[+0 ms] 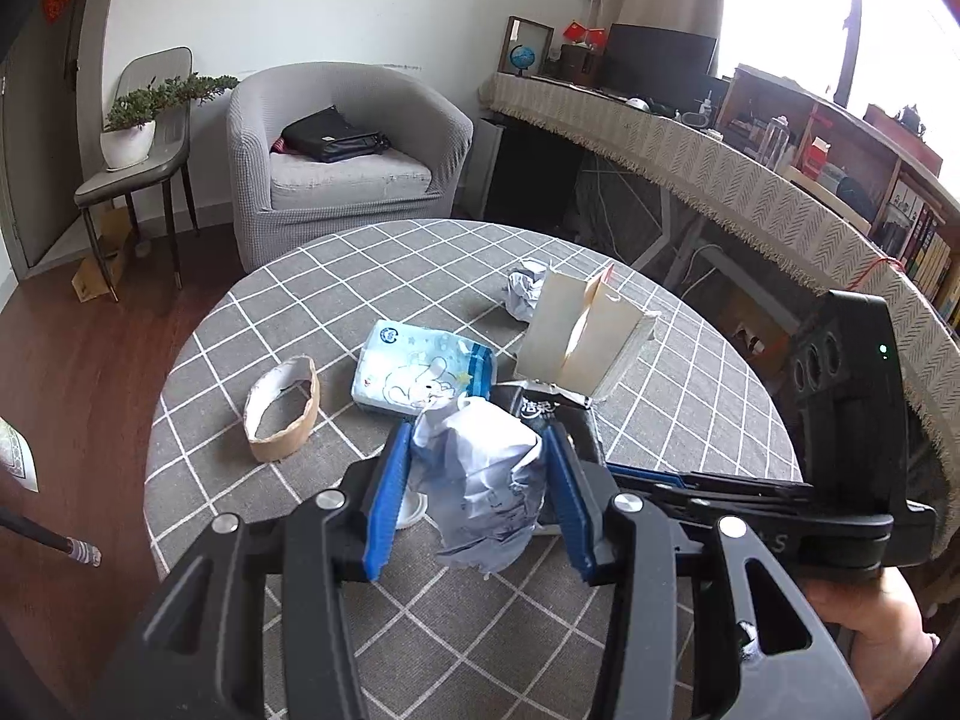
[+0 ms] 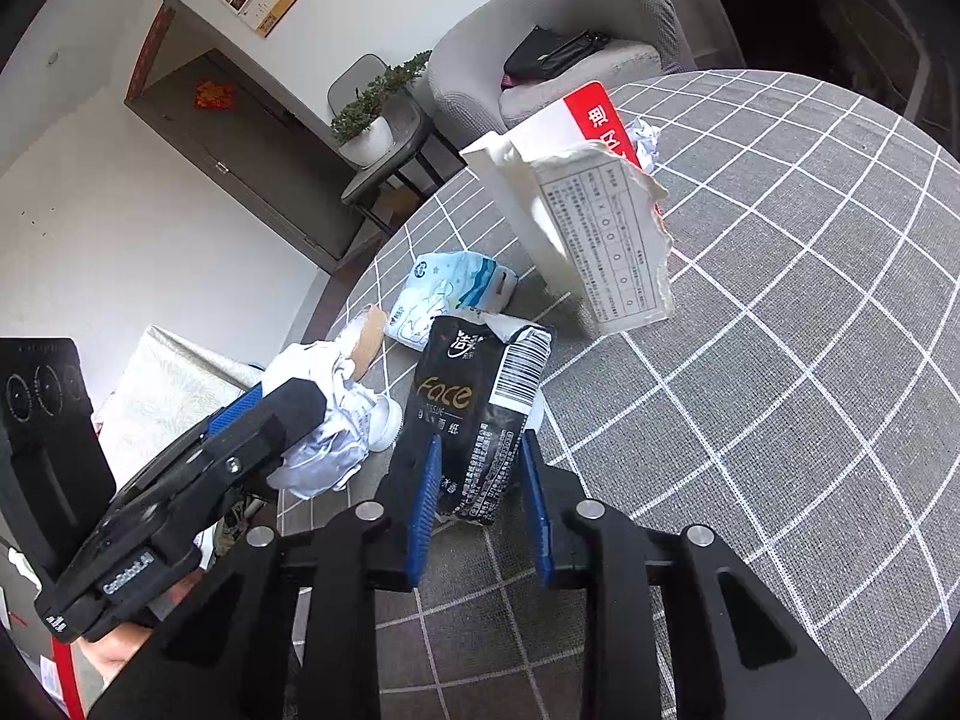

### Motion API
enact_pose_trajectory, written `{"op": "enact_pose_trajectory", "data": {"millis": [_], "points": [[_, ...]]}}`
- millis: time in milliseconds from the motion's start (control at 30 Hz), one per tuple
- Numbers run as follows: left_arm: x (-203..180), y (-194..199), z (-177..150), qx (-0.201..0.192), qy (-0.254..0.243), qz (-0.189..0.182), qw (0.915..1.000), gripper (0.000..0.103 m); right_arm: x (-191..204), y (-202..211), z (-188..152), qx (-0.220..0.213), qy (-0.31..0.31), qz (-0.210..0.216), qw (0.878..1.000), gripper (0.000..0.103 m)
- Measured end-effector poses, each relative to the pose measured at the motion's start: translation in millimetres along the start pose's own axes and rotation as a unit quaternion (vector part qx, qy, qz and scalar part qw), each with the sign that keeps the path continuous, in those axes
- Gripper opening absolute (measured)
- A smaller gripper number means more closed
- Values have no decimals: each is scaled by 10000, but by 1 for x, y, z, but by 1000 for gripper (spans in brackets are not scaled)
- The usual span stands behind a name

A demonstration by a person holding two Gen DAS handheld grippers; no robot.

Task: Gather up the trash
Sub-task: 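Grasp the crumpled tissue with the left tool while the right tool grasps the black Face pack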

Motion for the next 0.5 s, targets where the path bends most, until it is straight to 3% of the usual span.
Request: {"op": "enact_pose_trajectory", "data": {"millis": [133, 267, 500], "points": [[10, 13, -1, -63, 40, -2, 10000, 48, 9, 4, 7, -149, 180, -81, 9997, 12], [24, 27, 1, -177, 159, 33, 9997, 48, 24, 13, 14, -351, 431, -247, 9981, 10], [48, 52, 2, -324, 304, 150, 9989, 48, 52, 30, 26, -619, 689, -157, 9956, 10]]}}
Point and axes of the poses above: each gripper's, at about its wrist camera, not at the fingertips, and y roughly against the way its jaws point, x to its left, z to its top, the point moved 7 cm from there along -y, roughly the way its jaws point, and after that the axes turned 3 degrees about -x, right-handed, at the moved point
